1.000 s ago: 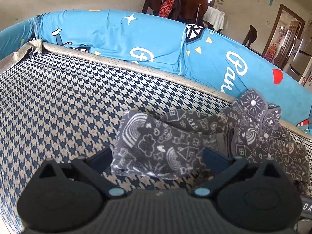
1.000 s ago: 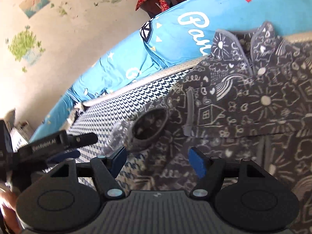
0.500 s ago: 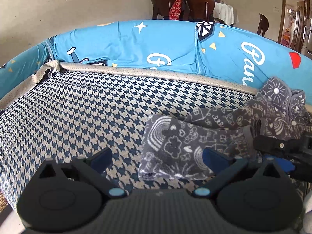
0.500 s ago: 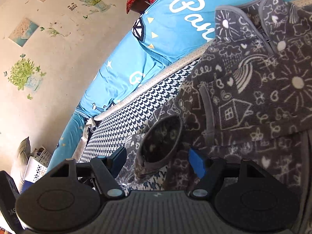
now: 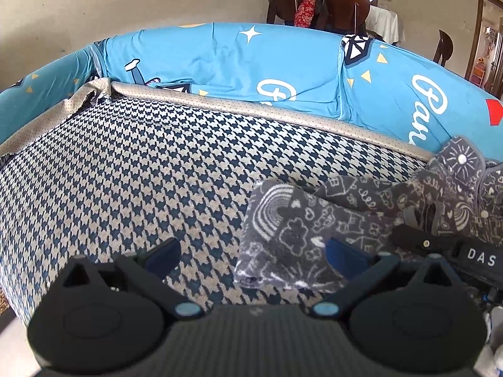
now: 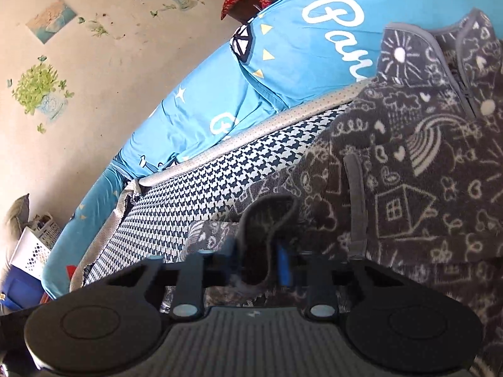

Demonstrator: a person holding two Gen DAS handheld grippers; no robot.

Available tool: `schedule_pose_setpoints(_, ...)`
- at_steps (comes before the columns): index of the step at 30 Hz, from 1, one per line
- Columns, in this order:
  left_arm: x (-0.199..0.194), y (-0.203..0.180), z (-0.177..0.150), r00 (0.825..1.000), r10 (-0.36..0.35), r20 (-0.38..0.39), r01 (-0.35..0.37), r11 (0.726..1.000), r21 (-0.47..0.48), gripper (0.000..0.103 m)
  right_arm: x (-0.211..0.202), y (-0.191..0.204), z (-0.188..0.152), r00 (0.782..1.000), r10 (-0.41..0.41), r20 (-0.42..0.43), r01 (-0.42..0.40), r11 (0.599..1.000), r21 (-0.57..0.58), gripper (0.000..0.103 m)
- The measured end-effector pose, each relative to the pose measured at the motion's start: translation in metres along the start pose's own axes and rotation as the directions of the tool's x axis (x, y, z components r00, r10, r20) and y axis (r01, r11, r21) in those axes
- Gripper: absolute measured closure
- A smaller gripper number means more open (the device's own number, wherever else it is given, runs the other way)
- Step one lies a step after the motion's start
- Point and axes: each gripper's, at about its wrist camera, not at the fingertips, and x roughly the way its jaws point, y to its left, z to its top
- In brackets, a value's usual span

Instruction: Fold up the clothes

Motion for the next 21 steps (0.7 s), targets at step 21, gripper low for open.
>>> schedule_pose_setpoints(21,0.011,-0.057,-0.019,0.996,-0.067,-0.063,0.073,0.993,0.094,0.0,-0.163,-0.044,0.08,0.87,-0.217,0.442,0.231,0.973,0.023,0.094)
